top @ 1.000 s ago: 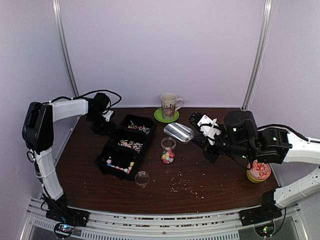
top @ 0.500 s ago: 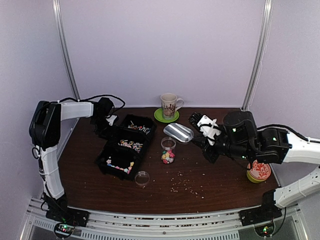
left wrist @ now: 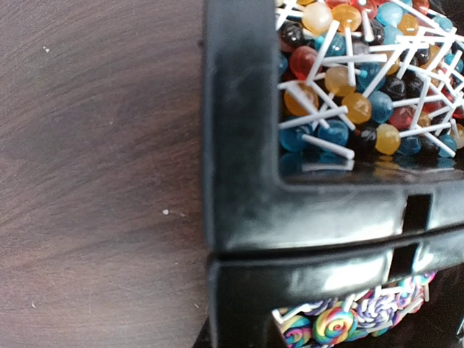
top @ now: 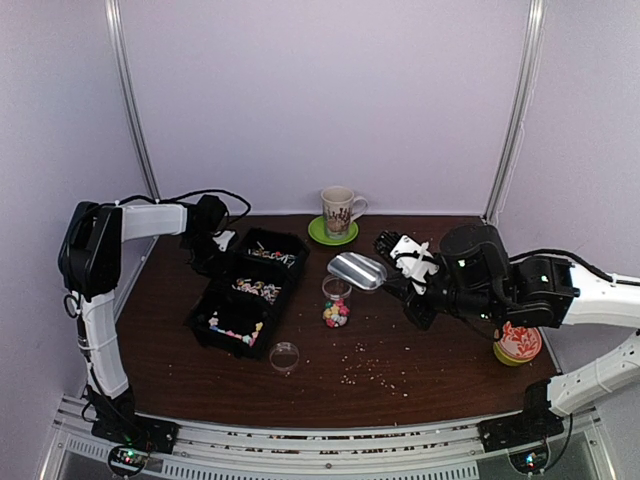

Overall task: Pack the candies
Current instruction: Pick up the plate from the center of the board, then scoop the fake candies from the storage box.

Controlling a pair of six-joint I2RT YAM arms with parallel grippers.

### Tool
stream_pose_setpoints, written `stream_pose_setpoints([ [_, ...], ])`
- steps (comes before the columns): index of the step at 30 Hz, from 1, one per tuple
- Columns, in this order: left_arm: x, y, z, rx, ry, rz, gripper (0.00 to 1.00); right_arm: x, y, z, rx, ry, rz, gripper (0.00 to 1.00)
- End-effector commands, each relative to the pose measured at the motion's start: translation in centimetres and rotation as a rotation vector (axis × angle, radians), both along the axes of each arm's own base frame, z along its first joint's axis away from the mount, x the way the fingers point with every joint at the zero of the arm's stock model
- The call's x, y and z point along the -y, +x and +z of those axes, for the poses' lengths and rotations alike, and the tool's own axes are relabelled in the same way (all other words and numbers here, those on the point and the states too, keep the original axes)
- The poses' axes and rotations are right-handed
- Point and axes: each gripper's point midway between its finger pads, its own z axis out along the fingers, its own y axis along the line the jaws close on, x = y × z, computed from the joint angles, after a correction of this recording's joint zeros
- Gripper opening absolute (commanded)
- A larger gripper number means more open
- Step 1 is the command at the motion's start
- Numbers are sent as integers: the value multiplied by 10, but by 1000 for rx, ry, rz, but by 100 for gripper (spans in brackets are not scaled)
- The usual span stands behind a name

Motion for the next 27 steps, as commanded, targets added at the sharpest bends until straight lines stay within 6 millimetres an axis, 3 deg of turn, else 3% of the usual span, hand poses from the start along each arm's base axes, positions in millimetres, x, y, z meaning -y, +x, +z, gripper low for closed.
stream_pose_setpoints([
  [1,0,0,26,49,-37,26,0,-5,-1,12,4,17,5,0],
  [12,-1,-33,68,102,-78,30,0,-21,-4,16,-24,-36,46,0],
  [19,-1,-64,83,132,-85,6,0,-53,-2,18,-52,-163,50,0],
  [27,-5,-84,89,187,-32,-17,0,-98,-14,-2,-90,-367,106,0],
])
